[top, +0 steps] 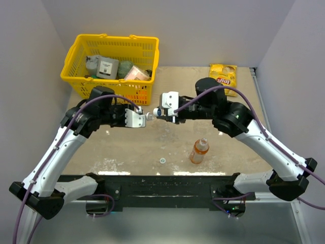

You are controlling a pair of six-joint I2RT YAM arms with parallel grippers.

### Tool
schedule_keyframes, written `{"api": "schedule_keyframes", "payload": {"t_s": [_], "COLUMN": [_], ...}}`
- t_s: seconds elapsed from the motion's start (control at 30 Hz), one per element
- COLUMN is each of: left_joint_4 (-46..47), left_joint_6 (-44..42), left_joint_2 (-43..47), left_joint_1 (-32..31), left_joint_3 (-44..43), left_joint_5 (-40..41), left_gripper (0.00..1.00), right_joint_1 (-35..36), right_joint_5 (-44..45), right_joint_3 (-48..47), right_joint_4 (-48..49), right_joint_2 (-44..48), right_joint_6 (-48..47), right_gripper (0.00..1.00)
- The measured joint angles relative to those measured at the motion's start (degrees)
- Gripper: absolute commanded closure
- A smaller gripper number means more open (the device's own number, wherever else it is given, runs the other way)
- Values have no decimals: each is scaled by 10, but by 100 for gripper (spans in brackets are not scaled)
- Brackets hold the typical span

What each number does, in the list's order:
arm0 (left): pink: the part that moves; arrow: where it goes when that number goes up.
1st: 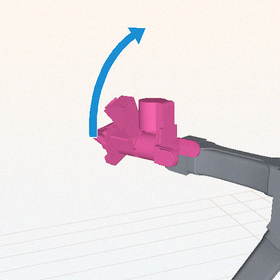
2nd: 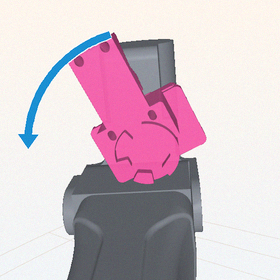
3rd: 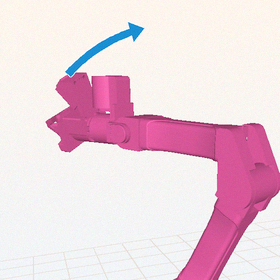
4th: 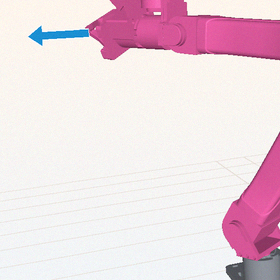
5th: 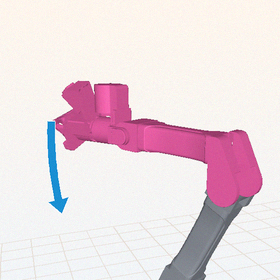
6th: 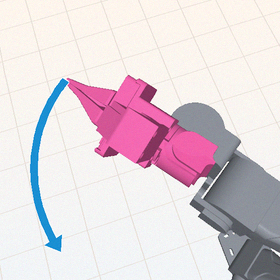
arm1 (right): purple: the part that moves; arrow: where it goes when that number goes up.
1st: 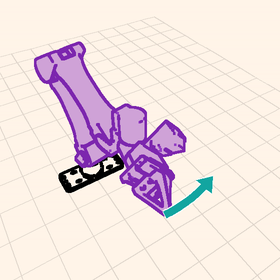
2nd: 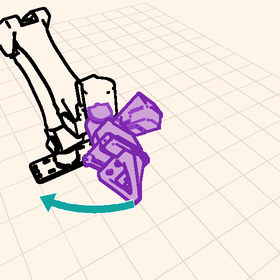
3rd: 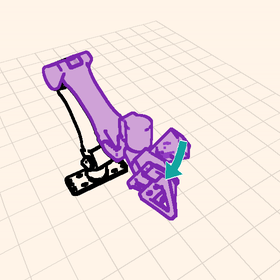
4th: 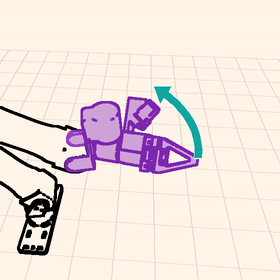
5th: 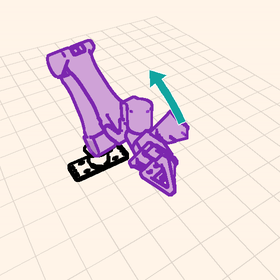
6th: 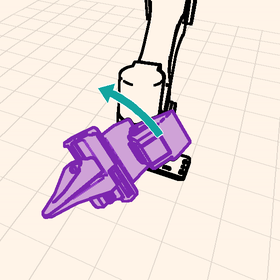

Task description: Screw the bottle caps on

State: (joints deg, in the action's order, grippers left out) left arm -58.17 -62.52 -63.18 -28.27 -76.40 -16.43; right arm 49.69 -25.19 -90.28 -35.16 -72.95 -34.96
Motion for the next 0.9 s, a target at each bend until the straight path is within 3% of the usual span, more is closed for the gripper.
{"api": "schedule_keyframes", "payload": {"t_s": [0.7, 0.9], "left_joint_4": [36, 104], "left_joint_6": [90, 89], "left_joint_2": [26, 79], "left_joint_1": [0, 0], "left_joint_3": [7, 76], "left_joint_5": [-24, -24], "left_gripper": [100, 100], "right_joint_1": [17, 17], "right_joint_5": [21, -7], "right_joint_3": [9, 9], "right_joint_4": [35, 34], "right_joint_2": [-24, -24], "right_joint_6": [16, 29], "right_gripper": [100, 100]}}
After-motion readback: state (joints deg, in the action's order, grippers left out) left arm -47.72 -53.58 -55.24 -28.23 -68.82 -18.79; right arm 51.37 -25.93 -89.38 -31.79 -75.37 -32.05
